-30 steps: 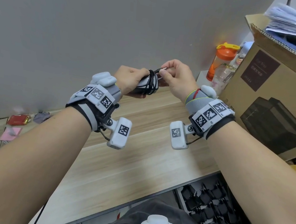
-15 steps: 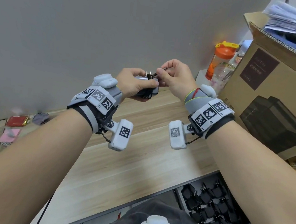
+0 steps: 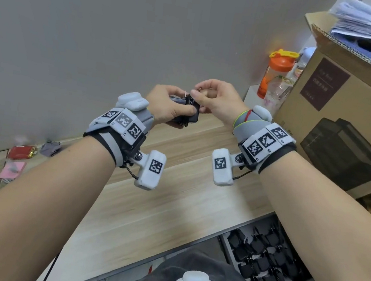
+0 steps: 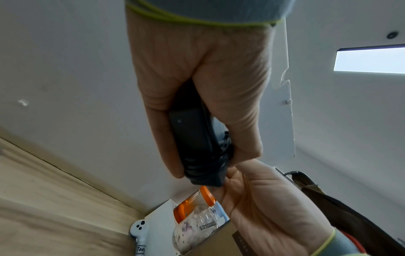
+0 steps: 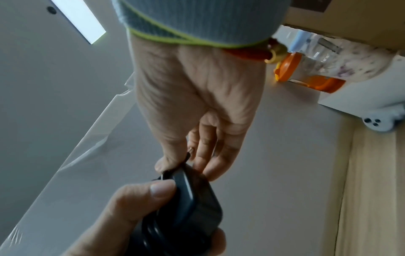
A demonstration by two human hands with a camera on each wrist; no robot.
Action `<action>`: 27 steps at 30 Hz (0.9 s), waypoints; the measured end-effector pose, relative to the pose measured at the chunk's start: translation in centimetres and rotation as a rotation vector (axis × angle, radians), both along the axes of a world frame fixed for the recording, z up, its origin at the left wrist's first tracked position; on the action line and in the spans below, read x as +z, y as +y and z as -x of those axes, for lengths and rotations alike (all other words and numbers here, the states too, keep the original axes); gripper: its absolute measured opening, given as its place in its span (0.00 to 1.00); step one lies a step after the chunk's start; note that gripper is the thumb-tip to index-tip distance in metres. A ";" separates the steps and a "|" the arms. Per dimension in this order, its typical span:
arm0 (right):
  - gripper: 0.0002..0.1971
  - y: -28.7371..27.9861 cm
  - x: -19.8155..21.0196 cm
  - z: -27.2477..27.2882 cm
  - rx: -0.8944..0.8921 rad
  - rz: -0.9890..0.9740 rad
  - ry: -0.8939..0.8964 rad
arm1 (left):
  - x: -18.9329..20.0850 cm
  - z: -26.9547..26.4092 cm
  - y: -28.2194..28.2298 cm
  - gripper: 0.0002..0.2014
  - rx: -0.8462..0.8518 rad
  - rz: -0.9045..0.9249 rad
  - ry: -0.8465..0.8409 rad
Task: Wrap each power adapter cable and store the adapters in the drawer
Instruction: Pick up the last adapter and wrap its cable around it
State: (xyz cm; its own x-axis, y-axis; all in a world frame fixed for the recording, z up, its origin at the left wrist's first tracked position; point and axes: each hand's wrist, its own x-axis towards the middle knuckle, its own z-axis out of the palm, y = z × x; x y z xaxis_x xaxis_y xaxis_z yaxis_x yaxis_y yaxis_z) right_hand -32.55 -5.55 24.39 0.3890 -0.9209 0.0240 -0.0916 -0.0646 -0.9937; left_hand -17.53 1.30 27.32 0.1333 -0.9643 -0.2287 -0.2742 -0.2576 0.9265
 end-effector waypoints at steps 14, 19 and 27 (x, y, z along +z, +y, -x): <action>0.11 1.4 -4.5 3.5 -0.207 -0.155 0.052 | -4.2 3.7 -0.1 0.22 -0.086 -0.100 0.017; 0.21 3.9 -6.8 7.0 -0.125 -0.421 -0.016 | -7.1 6.8 -0.1 0.22 -0.024 -0.112 0.123; 0.14 8.7 -14.1 15.3 -0.178 -0.510 -0.090 | -14.2 14.8 1.6 0.20 -0.098 -0.289 0.115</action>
